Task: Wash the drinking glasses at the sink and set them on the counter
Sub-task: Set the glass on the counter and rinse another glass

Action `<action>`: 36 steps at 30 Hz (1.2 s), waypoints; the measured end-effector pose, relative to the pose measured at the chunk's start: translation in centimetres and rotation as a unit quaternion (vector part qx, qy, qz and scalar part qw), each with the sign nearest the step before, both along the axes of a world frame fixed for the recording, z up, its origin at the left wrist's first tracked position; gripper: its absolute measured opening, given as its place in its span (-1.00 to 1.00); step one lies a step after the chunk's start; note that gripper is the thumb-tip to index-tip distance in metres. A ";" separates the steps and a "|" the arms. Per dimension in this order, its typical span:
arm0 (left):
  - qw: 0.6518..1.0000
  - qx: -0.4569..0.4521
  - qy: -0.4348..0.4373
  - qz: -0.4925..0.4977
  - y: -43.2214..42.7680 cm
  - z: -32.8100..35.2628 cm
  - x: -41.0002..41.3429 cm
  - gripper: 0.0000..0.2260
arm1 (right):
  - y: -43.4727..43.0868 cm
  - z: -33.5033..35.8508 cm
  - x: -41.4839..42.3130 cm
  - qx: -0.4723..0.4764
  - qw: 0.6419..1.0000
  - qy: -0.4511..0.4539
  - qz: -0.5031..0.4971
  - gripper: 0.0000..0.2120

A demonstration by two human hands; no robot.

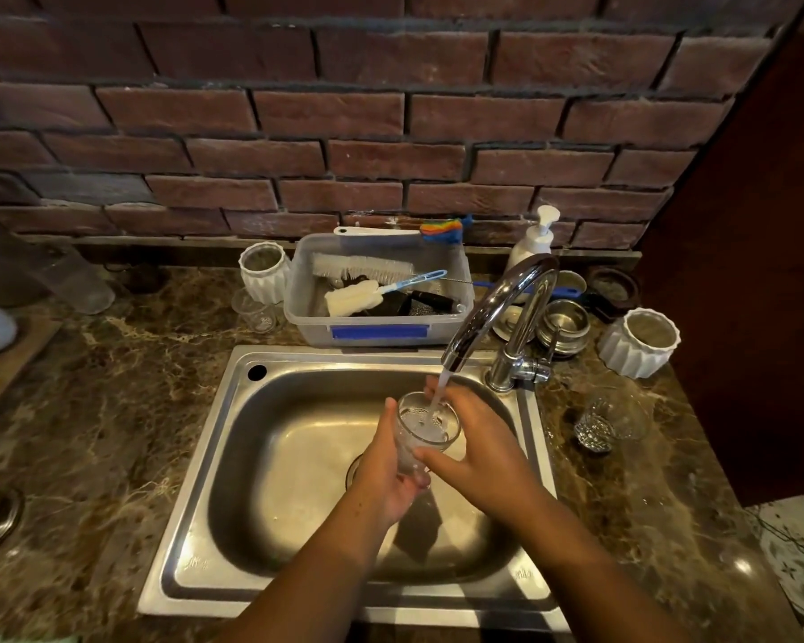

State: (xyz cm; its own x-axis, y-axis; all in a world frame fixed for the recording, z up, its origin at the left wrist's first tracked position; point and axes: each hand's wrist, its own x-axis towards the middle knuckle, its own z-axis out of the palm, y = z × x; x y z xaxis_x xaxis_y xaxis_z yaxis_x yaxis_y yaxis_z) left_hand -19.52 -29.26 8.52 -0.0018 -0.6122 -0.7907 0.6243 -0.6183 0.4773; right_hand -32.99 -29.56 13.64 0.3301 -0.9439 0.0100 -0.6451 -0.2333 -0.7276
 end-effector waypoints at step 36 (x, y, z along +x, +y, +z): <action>0.979 -0.147 -0.145 -0.002 0.7 0.7 -0.1 -0.70 | -1.2 0.4 3.6 0.216 0.964 -0.120 -0.096 -0.84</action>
State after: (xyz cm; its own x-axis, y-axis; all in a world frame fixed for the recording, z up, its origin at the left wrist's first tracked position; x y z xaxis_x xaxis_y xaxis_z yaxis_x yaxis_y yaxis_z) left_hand -19.66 -28.58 9.23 0.1928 -0.8138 -0.5483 0.4345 -0.4302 0.7913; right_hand -29.40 -30.74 14.00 0.1862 -0.9205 -0.3434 -0.4478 0.2316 -0.8636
